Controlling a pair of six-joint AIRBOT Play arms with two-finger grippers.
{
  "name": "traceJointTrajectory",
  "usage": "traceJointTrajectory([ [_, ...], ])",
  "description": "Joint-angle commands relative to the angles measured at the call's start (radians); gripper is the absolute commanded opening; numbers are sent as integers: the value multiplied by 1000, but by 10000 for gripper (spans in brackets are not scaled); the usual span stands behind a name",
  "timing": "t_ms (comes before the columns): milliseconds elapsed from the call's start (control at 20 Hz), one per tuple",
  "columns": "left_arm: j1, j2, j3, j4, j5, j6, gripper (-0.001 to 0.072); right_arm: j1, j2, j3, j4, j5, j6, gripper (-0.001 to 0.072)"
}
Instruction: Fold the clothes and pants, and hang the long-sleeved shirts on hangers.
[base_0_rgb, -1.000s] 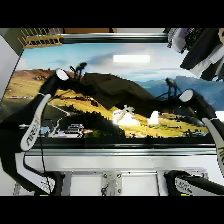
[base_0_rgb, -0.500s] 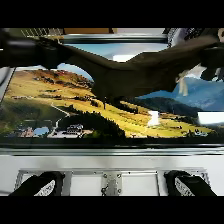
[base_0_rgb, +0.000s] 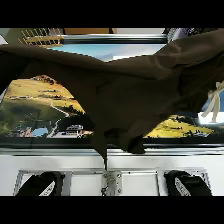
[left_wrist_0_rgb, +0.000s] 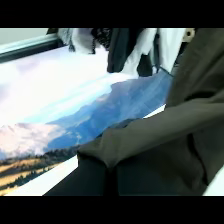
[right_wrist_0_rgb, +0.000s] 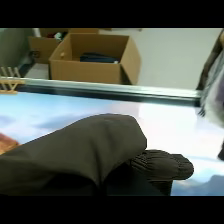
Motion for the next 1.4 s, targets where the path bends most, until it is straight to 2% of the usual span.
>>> traceJointTrajectory([
  [0, -5, -51, -94, 84, 3, -69, 5, 1, -77, -13, 61, 138, 102, 14],
  [150, 12, -218, -200, 105, 114, -68, 5, 2, -255, -62, 63, 284, 118, 14],
  [300, 70, -447, -186, 102, 267, -61, 6, 2, -473, -93, 22, 291, 80, 14],
  [450, 85, -728, -6, 101, 269, -18, 5, -1, -674, -93, -66, 137, 58, 15],
  [600, 84, -953, 186, 100, 262, -9, 6, 0, -794, -93, -63, -43, 58, 17],
  [650, 89, -1006, 231, 101, 262, -18, 81, 0, -815, -93, -47, -97, 59, 21],
  [700, 97, -1041, 260, 101, 264, -45, 462, -1, -830, -93, -23, -155, 61, 82],
  [750, 107, -1063, 274, 100, 276, -92, 716, -1, -837, -93, -7, -208, 61, 378],
  [800, 119, -1068, 271, 100, 286, -113, 718, -2, -836, -92, 0, -260, 62, 651],
  [950, 188, -1012, 204, 101, 282, -155, 717, -17, -792, -74, 3, -356, 63, 647],
  [1100, 272, -881, 50, 105, 233, -142, 717, -40, -679, -85, -1, -310, 55, 647],
  [1350, 347, -588, -539, 100, 307, -149, 717, -32, -394, -322, 10, -142, 35, 647],
])
